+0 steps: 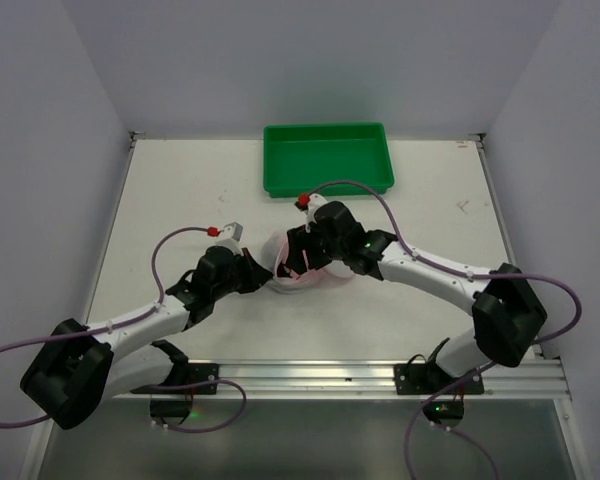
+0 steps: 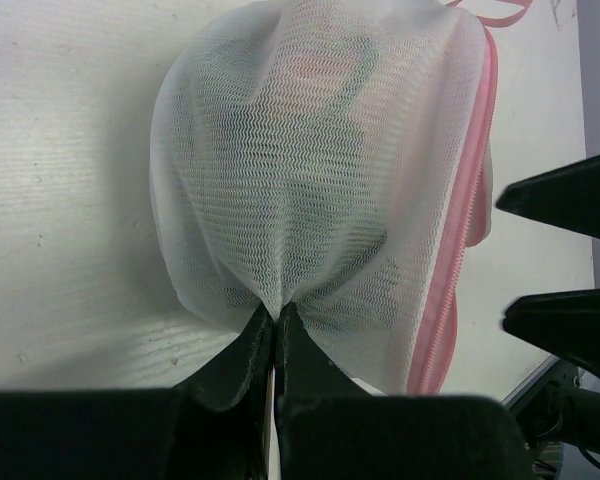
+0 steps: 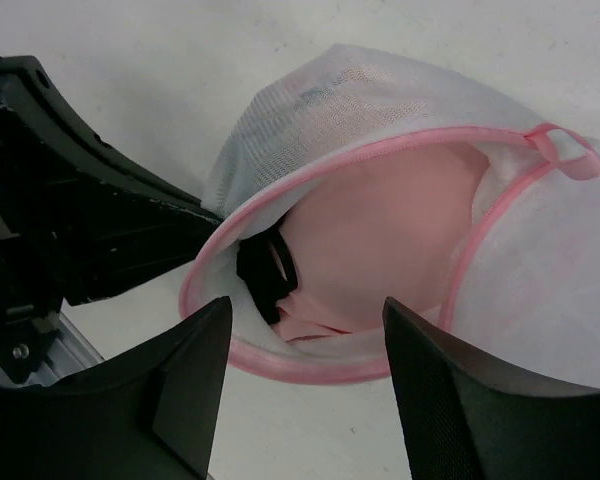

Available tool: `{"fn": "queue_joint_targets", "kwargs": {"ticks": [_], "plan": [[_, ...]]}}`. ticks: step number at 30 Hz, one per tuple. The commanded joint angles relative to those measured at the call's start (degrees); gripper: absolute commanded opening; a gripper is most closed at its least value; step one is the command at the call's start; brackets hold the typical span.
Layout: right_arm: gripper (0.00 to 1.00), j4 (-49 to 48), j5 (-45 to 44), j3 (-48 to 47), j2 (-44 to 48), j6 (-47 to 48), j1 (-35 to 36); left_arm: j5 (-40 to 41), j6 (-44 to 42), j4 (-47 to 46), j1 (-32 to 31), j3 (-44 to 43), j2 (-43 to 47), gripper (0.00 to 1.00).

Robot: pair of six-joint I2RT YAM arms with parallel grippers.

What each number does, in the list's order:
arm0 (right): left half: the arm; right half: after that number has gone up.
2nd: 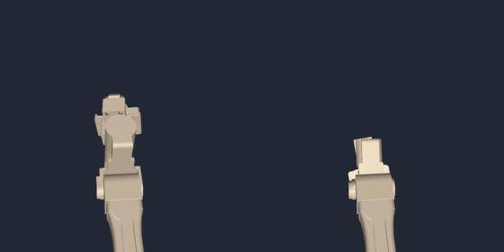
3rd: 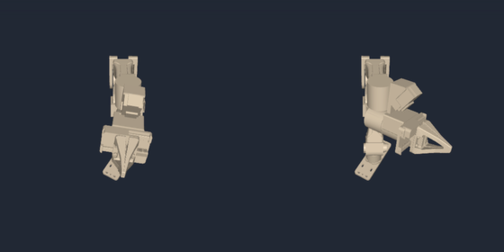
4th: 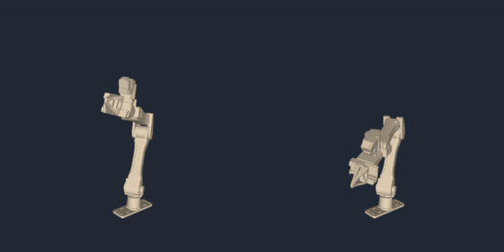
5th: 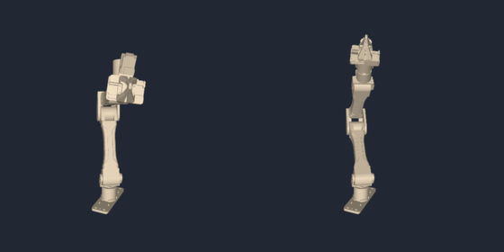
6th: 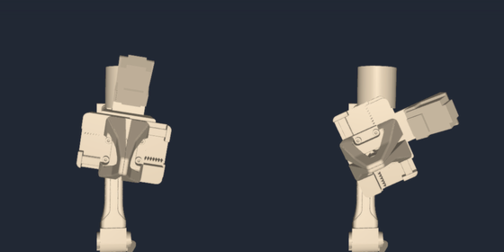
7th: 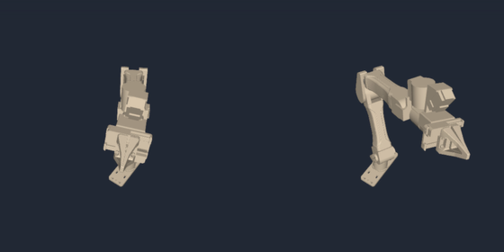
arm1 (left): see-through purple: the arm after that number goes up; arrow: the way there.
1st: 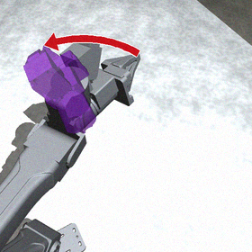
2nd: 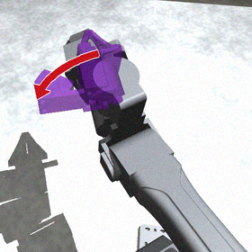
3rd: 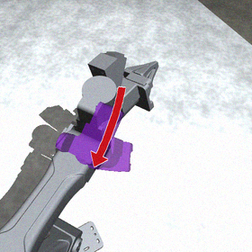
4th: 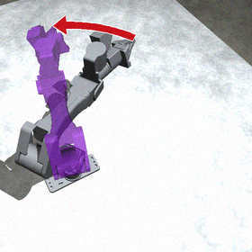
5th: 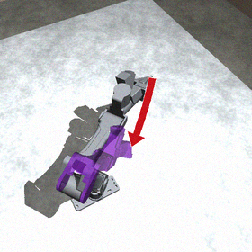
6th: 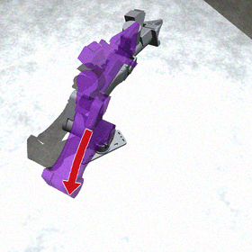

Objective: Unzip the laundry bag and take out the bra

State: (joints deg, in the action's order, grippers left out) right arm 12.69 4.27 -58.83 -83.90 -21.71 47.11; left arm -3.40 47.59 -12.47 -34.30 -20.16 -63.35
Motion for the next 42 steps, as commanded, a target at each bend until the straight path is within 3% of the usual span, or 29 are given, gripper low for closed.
{"fn": "queue_joint_targets", "kwargs": {"ticks": [1, 13, 20, 29, 42], "plan": [[0.64, -5.04, 3.11, -2.78, -3.63, 2.82, 0.0, -0.99, -1.71, 0.95, -0.32, -2.16, 1.04, 0.0], [0.75, -4.08, -4.19, -4.54, -12.51, 1.06, -0.7, -1.09, -2.86, 2.27, -0.24, -2.16, 2.18, 0.0], [0.76, -2.93, -4.63, -4.37, -10.07, 1.15, -0.79, -1.26, -3.21, 2.01, 0.12, -1.37, 1.57, 0.0], [0.65, -2.67, -2.6, -6.21, -5.58, 0.53, -0.79, -1.35, -3.12, 1.4, 0.38, -1.19, 0.69, 0.0], [0.53, -2.76, -3.13, -6.83, -14.27, 0.8, -2.2, -1.79, -3.03, 1.22, 0.38, -1.28, 0.51, 0.0]]}}
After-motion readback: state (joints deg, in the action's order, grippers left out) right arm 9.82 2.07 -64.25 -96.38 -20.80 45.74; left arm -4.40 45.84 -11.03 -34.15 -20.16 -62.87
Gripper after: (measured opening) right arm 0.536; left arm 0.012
